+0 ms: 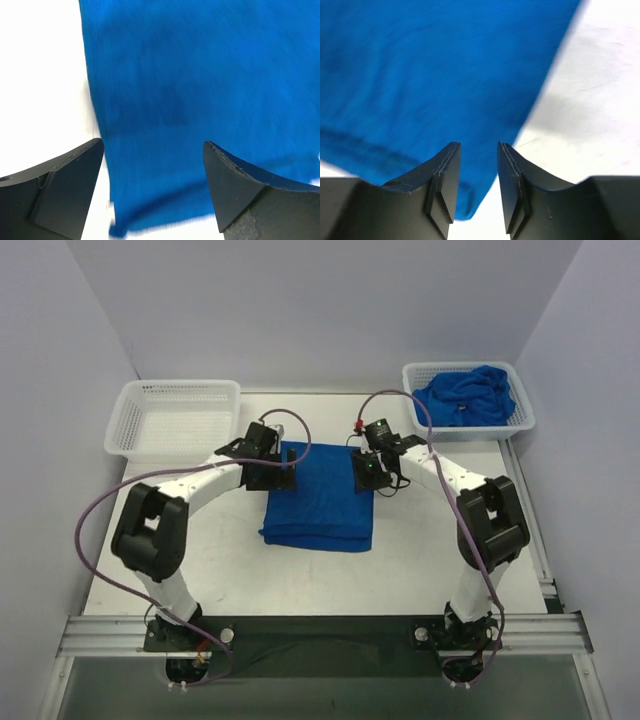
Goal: Fold and stack the towels
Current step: Fold the towel
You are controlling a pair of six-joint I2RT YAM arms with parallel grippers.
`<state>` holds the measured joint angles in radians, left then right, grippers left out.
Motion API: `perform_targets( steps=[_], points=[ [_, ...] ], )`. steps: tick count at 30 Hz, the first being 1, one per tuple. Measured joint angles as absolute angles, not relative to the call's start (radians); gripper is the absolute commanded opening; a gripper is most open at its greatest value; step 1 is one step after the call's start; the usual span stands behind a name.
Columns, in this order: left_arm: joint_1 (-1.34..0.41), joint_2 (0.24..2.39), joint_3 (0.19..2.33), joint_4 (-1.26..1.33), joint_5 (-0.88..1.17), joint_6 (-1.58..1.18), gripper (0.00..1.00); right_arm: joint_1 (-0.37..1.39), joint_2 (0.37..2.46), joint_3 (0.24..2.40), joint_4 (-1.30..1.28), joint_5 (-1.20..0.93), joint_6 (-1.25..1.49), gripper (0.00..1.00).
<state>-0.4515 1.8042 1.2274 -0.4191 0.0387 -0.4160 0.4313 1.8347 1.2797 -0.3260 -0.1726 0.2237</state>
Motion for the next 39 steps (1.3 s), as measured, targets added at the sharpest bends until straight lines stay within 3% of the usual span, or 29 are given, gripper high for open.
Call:
perform_targets(
  steps=[4,8,17,39],
  points=[
    [-0.468,1.599,1.128,-0.442,0.043,-0.398,0.92,0.535,1.744,1.253,-0.334,-0.181,0.173,0.43],
    [-0.472,1.420,1.029,-0.456,0.038,-0.382,0.92,0.600,1.741,1.250,-0.346,-0.205,0.118,0.42],
    [-0.418,1.139,0.752,-0.520,0.003,-0.376,0.92,0.642,1.815,1.248,-0.390,-0.254,0.024,0.28],
    [-0.385,1.031,0.686,-0.533,-0.024,-0.350,0.91,0.709,1.906,1.267,-0.436,-0.242,-0.096,0.35]
  ],
)
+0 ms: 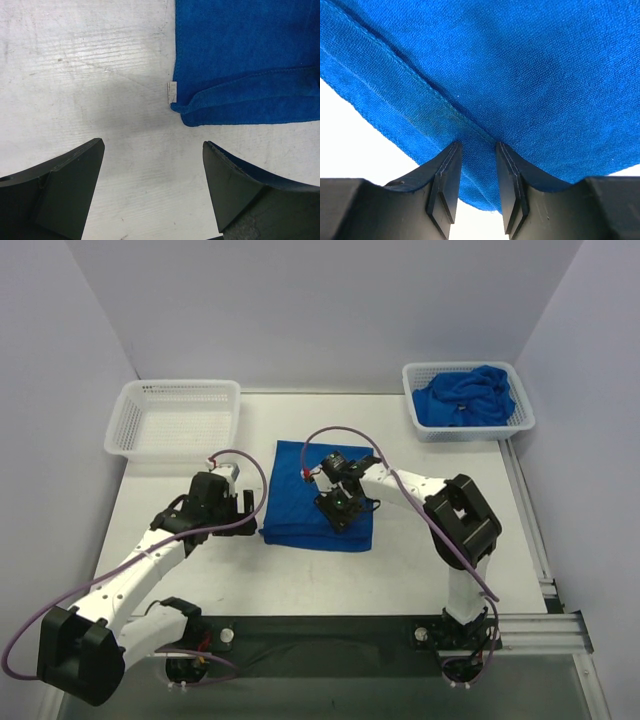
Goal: Fold and stack the towels
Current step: Fold the towel
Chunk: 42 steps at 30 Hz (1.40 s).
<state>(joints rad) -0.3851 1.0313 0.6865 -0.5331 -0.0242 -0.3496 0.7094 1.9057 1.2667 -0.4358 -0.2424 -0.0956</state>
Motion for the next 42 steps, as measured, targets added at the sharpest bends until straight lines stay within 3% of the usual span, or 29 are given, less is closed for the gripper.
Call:
perform_targets(
  steps=[12,23,33,42],
  points=[
    [-0.385,1.032,0.686,-0.527,-0.029,-0.337,0.91,0.752,1.908,1.333,-0.463,-0.154,-0.141,0.34],
    [-0.384,1.041,0.686,-0.527,-0.030,-0.332,0.91,0.752,1.960,1.350,-0.480,-0.157,-0.170,0.27],
    [-0.384,1.042,0.686,-0.527,-0.031,-0.332,0.91,0.752,1.972,1.350,-0.482,-0.165,-0.189,0.02],
    [-0.384,1.042,0.686,-0.527,-0.031,-0.332,0.91,0.754,1.924,1.324,-0.490,-0.150,-0.188,0.10]
  ],
)
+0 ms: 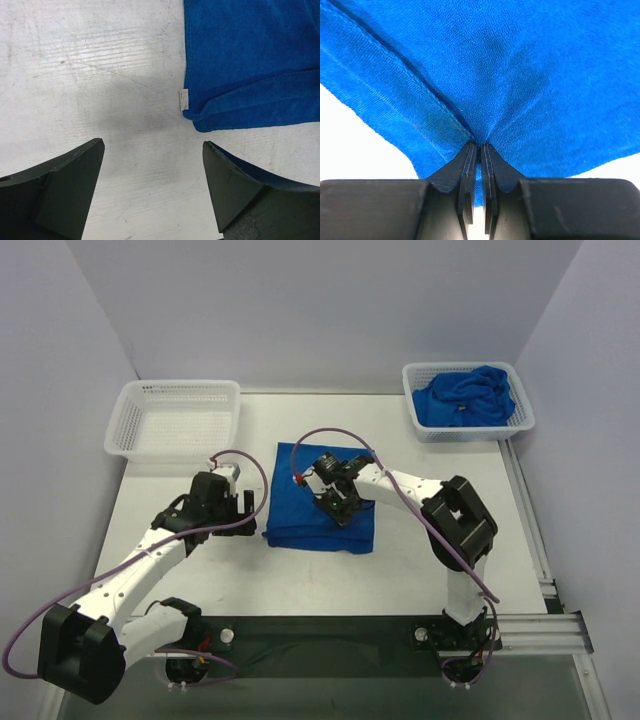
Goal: Fold and stack the towels
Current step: Fold the towel
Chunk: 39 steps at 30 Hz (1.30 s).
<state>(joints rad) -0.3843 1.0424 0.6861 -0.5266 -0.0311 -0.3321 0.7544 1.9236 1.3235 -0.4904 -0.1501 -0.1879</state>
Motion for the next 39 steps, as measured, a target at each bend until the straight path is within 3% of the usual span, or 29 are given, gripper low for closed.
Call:
perform_targets(
  steps=[5,10,15,20,26,39],
  points=[
    [-0.384,1.042,0.686,-0.527,-0.031,-0.332,0.91,0.757,1.892,1.316,-0.498,-0.150,-0.187,0.13],
    [-0.384,1.042,0.686,-0.527,-0.030,-0.332,0.91,0.771,1.892,1.309,-0.501,-0.155,-0.184,0.27],
    [-0.384,1.044,0.686,-0.526,-0.030,-0.332,0.91,0.781,1.892,1.302,-0.507,-0.161,-0.183,0.28],
    [-0.382,1.047,0.686,-0.525,-0.029,-0.332,0.91,0.787,1.892,1.293,-0.508,-0.161,-0.183,0.22],
    [-0.376,1.048,0.686,-0.519,-0.022,-0.332,0.91,0.791,1.891,1.277,-0.515,-0.161,-0.179,0.03],
    [-0.371,1.048,0.686,-0.519,-0.018,-0.332,0.91,0.858,1.803,1.201,-0.532,-0.145,-0.148,0.03]
  ],
)
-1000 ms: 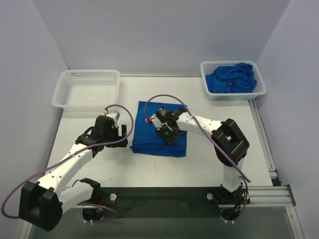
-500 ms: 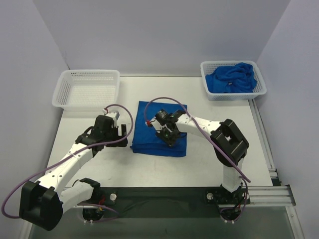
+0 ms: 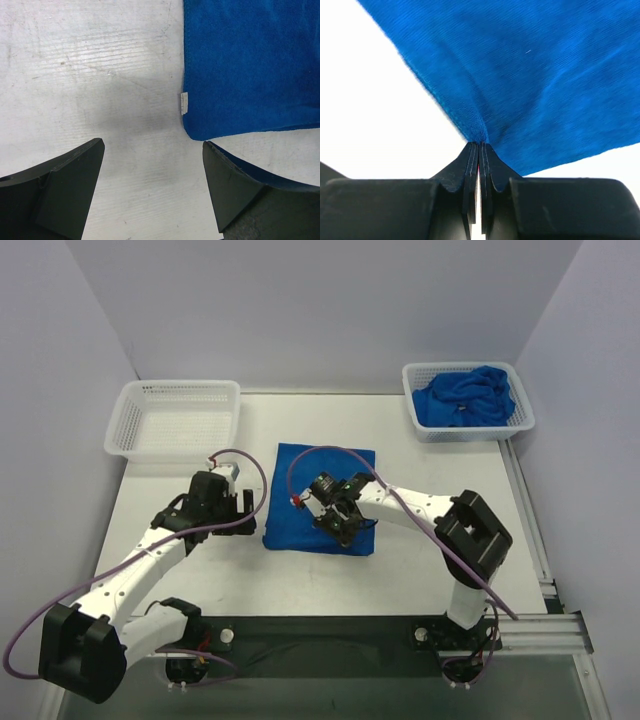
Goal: Fold and stack the towels
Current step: Fold the towel
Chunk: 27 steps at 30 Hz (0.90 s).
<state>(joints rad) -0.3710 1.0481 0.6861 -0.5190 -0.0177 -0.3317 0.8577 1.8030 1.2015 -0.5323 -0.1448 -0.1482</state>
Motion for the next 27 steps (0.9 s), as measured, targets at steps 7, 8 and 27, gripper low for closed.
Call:
perform_targets(
  steps=[7,8,27],
  points=[
    [-0.371,1.048,0.686,-0.519,-0.008,-0.333,0.91,0.907,1.760,1.131,-0.535,-0.144,-0.087,0.20],
    [-0.371,1.048,0.686,-0.519,0.000,-0.335,0.91,0.911,1.757,1.121,-0.536,-0.145,-0.071,0.23],
    [-0.491,1.254,0.679,-0.498,0.029,-0.516,0.84,0.688,1.372,0.815,-0.506,0.022,0.619,0.40]
  ],
)
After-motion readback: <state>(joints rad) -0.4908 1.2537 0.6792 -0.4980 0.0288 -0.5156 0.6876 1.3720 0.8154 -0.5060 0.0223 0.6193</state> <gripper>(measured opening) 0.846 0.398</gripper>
